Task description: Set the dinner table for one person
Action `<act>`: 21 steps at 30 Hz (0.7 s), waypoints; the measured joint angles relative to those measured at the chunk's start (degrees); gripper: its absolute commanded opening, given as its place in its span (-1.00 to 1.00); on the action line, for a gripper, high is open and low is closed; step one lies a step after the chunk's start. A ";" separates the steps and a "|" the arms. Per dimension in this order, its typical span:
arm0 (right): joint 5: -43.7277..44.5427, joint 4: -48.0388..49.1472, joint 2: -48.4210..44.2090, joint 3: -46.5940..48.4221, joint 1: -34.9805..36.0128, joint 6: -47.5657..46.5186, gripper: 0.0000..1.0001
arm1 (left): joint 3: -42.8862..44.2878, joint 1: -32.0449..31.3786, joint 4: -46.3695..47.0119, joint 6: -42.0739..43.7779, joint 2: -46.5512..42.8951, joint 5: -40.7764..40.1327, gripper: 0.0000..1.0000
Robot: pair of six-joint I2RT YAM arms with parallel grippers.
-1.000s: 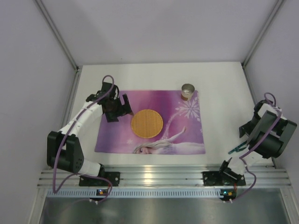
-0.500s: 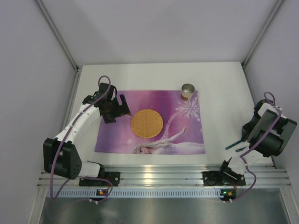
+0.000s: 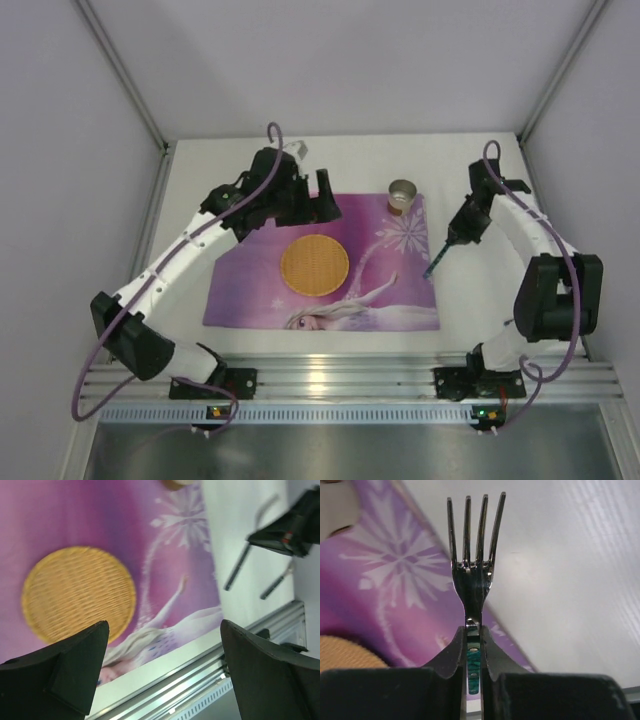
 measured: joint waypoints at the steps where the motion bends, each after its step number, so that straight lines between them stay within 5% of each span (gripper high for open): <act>1: -0.52 -0.74 -0.76 2.05 2.32 0.74 -1.00 | 3.39 -2.62 0.42 0.39 1.60 -0.35 0.98; 7: -3.52 -4.61 -2.05 11.56 13.55 5.49 -1.00 | 14.71 -18.14 -0.09 2.56 13.11 -5.73 0.66; 12: -6.14 -9.14 -2.05 16.02 17.62 7.37 -1.00 | 21.57 -27.69 -4.70 4.04 24.15 -11.78 0.64; 21: -9.66 -15.23 -2.38 19.26 17.88 7.08 -1.00 | 29.20 -33.11 -10.62 5.75 29.73 -21.33 0.49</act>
